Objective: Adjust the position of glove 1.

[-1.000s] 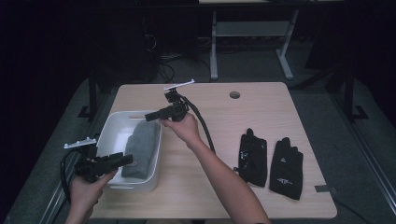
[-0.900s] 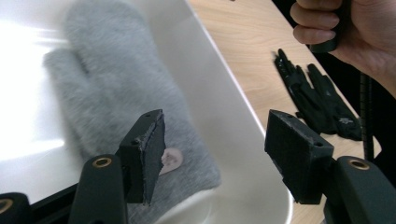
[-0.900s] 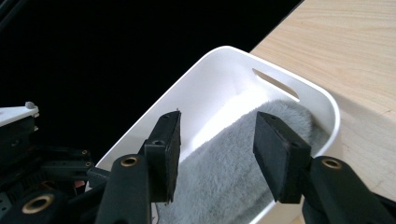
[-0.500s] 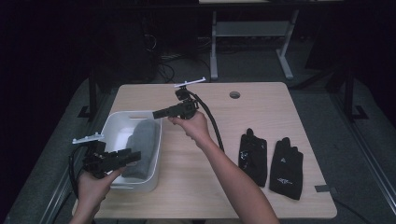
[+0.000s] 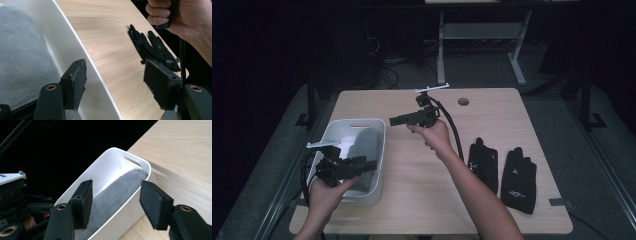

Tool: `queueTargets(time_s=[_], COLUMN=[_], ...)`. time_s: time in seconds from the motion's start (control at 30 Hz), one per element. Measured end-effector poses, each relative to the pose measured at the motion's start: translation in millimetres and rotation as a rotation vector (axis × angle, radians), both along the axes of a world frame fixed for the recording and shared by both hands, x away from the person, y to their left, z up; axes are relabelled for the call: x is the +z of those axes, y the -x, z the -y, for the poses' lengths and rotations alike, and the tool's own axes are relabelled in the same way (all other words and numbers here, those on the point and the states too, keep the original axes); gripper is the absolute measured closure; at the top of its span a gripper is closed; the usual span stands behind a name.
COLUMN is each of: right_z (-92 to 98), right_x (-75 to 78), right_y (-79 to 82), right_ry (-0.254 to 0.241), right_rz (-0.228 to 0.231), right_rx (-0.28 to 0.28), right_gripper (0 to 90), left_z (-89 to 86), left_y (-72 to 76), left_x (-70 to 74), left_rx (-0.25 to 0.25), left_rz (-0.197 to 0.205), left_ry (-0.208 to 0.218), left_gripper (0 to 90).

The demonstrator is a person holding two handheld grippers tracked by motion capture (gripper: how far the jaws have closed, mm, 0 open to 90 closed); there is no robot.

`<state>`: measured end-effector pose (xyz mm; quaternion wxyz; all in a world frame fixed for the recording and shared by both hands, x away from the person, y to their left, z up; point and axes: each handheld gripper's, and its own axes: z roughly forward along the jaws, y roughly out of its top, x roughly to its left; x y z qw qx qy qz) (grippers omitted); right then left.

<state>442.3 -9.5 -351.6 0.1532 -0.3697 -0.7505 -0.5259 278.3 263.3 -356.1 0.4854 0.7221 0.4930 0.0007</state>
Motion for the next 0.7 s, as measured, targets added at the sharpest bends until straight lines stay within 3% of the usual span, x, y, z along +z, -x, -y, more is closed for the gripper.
queueTargets(time_s=[0.7], right_z=[59.1], right_x=[5.1], right_y=[10.7], right_ry=[0.004], right_rz=[0.016], right_rx=[-0.051], right_gripper=[41.5], left_z=[46.8], left_y=[-11.7], left_x=[0.7], left_rx=[-0.09], left_rz=[0.005], left_ry=[0.003], left_gripper=[32.7])
